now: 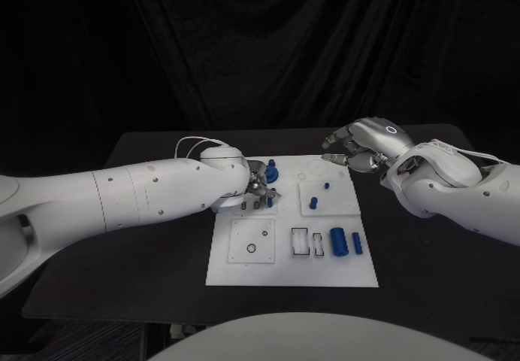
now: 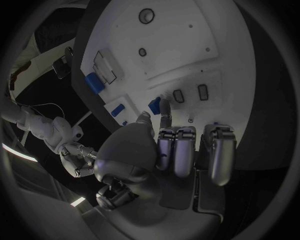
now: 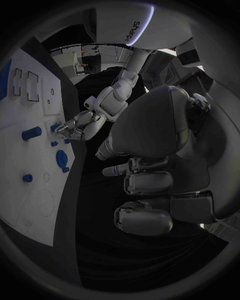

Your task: Assemble the parts on the task board

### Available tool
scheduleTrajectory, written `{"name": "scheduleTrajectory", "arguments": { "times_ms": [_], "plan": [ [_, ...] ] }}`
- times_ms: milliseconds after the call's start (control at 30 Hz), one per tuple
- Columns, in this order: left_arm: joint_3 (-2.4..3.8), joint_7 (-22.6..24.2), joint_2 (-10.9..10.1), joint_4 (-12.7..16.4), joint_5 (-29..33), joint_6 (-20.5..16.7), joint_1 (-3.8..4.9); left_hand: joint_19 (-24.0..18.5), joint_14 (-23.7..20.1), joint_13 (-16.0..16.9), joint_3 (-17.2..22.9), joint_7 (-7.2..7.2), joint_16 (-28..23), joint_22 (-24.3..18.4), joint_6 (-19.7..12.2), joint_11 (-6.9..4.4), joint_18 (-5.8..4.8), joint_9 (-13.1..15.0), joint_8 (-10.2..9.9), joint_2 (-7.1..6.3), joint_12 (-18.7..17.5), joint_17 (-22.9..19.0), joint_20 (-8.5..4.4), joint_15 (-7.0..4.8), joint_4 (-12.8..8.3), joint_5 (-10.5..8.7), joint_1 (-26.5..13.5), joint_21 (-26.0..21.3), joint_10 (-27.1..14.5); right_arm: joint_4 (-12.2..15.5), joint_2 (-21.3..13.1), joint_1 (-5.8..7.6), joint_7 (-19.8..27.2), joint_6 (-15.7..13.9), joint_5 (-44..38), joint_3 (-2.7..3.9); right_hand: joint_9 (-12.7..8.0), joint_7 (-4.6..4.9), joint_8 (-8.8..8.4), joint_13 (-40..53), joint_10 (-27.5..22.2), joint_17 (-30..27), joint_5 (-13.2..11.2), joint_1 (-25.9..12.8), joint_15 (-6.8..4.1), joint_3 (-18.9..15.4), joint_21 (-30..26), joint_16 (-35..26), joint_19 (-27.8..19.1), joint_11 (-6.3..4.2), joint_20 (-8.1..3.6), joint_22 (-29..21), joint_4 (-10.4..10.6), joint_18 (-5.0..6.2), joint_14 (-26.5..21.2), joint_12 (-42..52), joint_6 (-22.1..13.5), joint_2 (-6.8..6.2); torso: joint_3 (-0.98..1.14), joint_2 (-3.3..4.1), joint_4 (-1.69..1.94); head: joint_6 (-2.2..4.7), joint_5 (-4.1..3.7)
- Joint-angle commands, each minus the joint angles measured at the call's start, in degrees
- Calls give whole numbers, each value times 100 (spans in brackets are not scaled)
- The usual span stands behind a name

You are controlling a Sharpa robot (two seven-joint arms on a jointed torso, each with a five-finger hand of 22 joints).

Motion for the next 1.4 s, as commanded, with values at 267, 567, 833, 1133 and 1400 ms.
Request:
{"name": "scheduleTrajectory", "arguments": {
  "times_ms": [267, 567, 833, 1133, 1400],
  "plan": [
    [5, 52, 43, -40, 2, 101, -32, 193, 593, 1493, 164, -1, 15, 993, 44, -44, -28, 48, -127, -16, -27, 1510, -44, -32, -95, 69, 192, -46, 586, -8, 15, -25, -31, 58, -12, 3, -19, 11, -28, 1362, 441, 992, 94, 66, 47, 13, -42, -37, 97, 60, 45, 1087, 5, 47, 466, -32, 61, 9, -4, -1, -6, 1, 21],
    [5, 95, 72, -83, 2, 228, -57, 165, 593, 1493, 238, 4, 15, 959, 29, -43, -18, 67, -192, -38, -27, 1510, -47, -34, -131, 127, 236, -67, 586, -17, 29, -33, -35, 74, -12, 3, -38, 16, -38, 1351, 431, 983, 185, 100, 54, 33, -47, -47, 96, 66, 54, 1085, -4, 49, 465, -45, 72, 5, -6, 2, 3, 1, 13],
    [5, 132, 112, -125, 2, 290, -91, 151, 593, 1493, 291, 14, 15, 943, 11, -36, -14, 76, -251, -50, -27, 1510, -45, -29, -141, 166, 248, -79, 586, -26, 39, -34, -43, 83, -12, 3, -48, 17, -42, 1343, 423, 978, 237, 116, 57, 45, -55, -52, 95, 69, 57, 1083, -5, 50, 464, -53, 81, 4, -6, 1, 4, 1, -22],
    [5, 126, 99, -134, 2, 305, -125, 163, 593, 1493, 607, -4, 15, 960, 68, -49, -16, 152, -413, -187, -27, 1510, -54, -41, -241, 779, 365, -85, 586, -36, 45, -35, -59, 94, -12, 3, -58, 17, -47, 1338, 420, 968, 290, 137, 58, 58, -58, -63, 95, 71, 60, 1083, -11, 51, 462, -58, 86, 0, -4, 3, -1, 1, -36],
    [5, 125, 50, -98, 2, 231, -134, 175, 593, 1493, 1397, -8, 15, 980, 131, -73, -18, 279, -595, -514, -27, 1510, -73, -54, -321, 975, 408, -93, 586, -48, 42, -42, -73, 106, -12, 3, -69, 20, -53, 1338, 420, 964, 352, 158, 61, 75, -66, -66, 93, 74, 64, 1081, -17, 53, 462, -58, 93, -2, -4, 3, 3, 1, -22]
  ]
}}
